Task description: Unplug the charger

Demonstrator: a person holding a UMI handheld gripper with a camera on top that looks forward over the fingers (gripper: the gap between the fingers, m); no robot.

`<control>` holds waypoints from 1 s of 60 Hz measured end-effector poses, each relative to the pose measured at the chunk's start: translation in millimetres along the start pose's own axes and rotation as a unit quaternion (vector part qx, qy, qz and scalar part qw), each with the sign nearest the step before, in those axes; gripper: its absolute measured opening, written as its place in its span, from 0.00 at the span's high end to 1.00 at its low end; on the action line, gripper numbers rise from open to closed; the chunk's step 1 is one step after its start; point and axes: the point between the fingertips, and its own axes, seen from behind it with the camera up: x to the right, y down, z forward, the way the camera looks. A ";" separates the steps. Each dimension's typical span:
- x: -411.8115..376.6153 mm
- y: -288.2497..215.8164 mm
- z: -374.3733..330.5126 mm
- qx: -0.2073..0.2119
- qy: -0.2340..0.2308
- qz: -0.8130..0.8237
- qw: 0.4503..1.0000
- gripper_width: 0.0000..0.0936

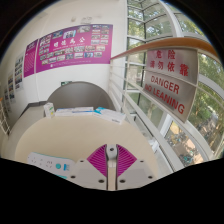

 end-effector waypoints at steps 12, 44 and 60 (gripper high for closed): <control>4.2 37.0 9.0 -0.044 -0.014 0.039 0.998 0.68; 4.7 7.1 -85.4 -0.027 -0.030 -0.003 0.999 0.08; -8.6 16.2 -239.4 -0.030 -0.017 -0.038 0.999 0.09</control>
